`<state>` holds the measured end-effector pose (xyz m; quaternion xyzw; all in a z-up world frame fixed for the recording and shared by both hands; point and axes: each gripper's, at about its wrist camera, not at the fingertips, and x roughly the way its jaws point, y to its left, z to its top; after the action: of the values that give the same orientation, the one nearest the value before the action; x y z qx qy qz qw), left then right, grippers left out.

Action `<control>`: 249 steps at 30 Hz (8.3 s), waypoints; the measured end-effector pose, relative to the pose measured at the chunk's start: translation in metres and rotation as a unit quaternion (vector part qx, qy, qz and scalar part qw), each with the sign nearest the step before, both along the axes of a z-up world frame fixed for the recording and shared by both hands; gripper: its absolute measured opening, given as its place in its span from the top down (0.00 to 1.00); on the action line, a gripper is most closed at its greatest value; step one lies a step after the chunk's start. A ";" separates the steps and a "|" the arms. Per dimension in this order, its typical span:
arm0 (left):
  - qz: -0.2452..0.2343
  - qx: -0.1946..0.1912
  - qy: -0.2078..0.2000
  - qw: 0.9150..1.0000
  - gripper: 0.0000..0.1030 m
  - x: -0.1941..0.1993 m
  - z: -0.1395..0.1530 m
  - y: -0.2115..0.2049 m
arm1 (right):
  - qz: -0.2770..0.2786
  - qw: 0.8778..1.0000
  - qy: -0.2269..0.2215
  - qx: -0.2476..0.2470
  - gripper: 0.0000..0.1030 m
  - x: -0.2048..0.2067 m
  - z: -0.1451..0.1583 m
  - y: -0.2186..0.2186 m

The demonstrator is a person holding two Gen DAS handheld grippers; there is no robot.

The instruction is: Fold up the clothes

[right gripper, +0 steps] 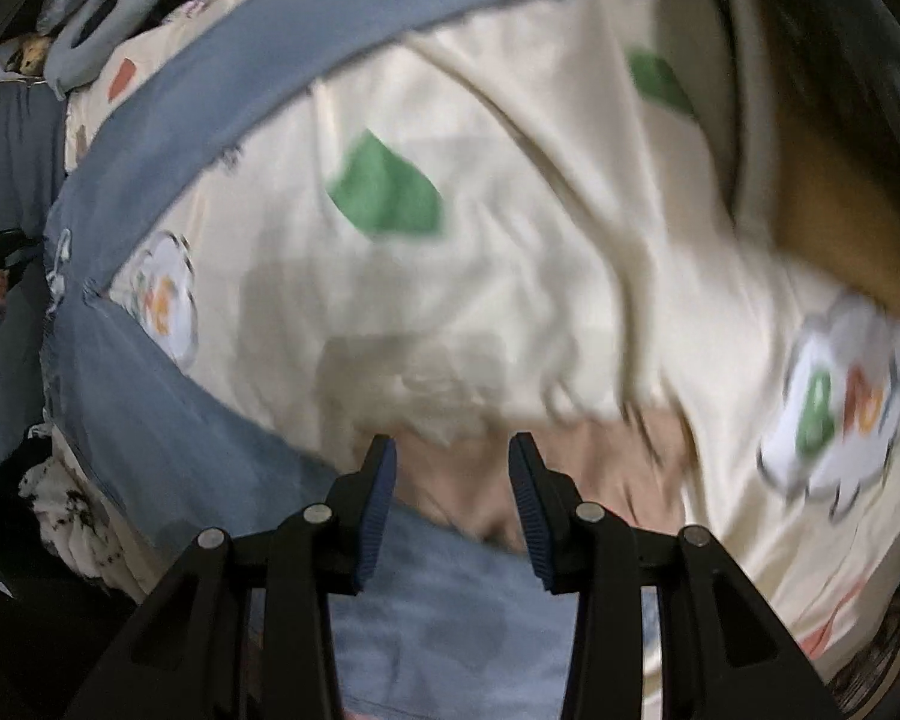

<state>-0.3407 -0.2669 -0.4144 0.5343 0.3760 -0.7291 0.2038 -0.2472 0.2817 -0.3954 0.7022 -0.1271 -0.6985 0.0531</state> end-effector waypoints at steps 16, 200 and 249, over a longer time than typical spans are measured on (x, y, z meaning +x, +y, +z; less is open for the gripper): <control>0.077 -0.001 -0.049 0.996 0.95 -0.010 -0.046 -0.037 | 0.059 0.995 0.079 0.002 0.64 -0.093 -0.018 0.027; -0.192 0.037 -0.087 0.977 0.58 0.403 0.030 0.111 | -0.124 0.936 -0.087 -0.317 0.74 0.340 -0.096 0.141; -0.151 0.072 -0.073 0.983 0.58 0.400 -0.017 0.106 | -0.144 0.939 -0.071 -0.305 0.91 0.322 -0.076 0.164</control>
<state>0.0596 -0.1608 -0.4312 0.6498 0.3264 -0.6819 0.0788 0.0750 0.4456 -0.4716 0.6742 -0.4373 -0.5747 0.1547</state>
